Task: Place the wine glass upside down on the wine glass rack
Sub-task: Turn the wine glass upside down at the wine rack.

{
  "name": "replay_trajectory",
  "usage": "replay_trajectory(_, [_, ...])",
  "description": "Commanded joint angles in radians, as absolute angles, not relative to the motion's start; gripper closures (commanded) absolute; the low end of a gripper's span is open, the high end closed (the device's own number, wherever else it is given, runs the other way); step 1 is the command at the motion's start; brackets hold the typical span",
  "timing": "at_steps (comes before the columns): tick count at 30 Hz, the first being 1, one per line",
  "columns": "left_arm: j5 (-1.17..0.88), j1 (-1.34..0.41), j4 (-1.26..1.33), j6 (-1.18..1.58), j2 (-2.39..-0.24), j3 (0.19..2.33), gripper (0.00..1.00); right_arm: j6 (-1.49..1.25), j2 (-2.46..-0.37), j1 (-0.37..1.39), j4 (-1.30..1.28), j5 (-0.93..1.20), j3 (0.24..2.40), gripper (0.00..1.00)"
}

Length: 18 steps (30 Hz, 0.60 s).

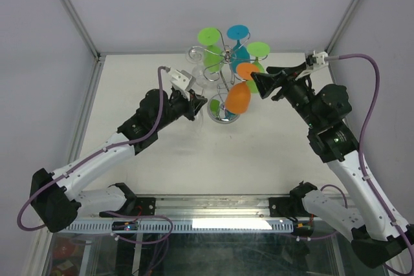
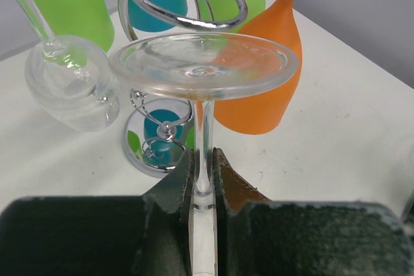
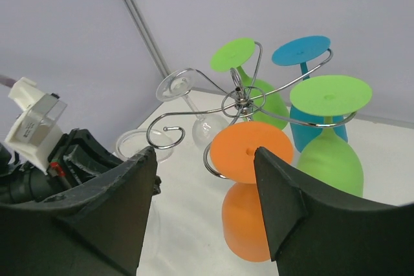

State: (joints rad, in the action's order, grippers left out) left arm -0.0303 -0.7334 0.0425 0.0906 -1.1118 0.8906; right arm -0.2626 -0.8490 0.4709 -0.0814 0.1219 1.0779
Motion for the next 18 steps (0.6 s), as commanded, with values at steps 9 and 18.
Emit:
replay_trajectory(9, [-0.109, -0.746, -0.308, 0.003, -1.370, 1.275, 1.00, -0.303, -0.856, 0.466, -0.011, 0.176, 1.049, 0.35])
replay_trajectory(18, [-0.095, -0.746, -0.296, -0.031, -1.338, 1.260, 1.00, -0.299, -0.864, 0.468, -0.008, 0.170, 1.039, 0.35])
